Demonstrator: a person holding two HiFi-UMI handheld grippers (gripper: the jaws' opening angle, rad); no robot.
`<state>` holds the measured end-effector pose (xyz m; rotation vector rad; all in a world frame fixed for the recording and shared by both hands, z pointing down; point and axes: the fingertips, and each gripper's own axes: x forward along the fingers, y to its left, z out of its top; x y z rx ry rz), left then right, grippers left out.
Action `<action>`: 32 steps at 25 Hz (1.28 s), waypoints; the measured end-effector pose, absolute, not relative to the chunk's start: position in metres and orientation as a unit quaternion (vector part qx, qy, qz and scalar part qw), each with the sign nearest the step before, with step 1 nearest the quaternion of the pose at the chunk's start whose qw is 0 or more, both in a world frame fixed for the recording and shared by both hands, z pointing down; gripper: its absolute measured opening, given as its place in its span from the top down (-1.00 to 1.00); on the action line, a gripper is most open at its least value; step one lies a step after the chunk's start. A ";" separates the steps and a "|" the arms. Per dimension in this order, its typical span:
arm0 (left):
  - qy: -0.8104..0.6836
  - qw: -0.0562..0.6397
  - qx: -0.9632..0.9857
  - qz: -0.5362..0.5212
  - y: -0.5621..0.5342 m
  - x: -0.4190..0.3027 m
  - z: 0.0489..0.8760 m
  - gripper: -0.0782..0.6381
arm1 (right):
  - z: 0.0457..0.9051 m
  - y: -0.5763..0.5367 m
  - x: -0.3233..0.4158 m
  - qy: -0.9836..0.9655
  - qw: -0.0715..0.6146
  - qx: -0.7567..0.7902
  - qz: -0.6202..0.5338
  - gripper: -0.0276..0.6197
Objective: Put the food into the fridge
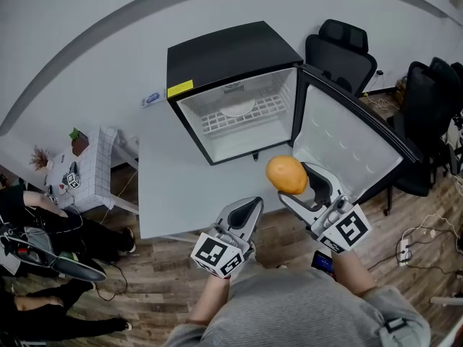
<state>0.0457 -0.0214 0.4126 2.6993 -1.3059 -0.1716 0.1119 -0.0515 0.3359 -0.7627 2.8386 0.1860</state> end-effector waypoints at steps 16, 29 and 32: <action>-0.415 0.073 0.905 -0.055 -0.077 0.000 0.412 0.75 | 0.334 -0.110 0.061 0.955 0.092 -0.275 0.057 -0.05; -0.390 0.068 0.917 -0.052 -0.120 -0.049 0.420 0.75 | 0.347 -0.162 0.009 0.949 0.078 -0.303 0.048 -0.05; -0.382 0.065 0.921 -0.050 -0.129 -0.062 0.422 0.75 | 0.349 -0.171 -0.004 0.945 0.081 -0.312 0.048 -0.05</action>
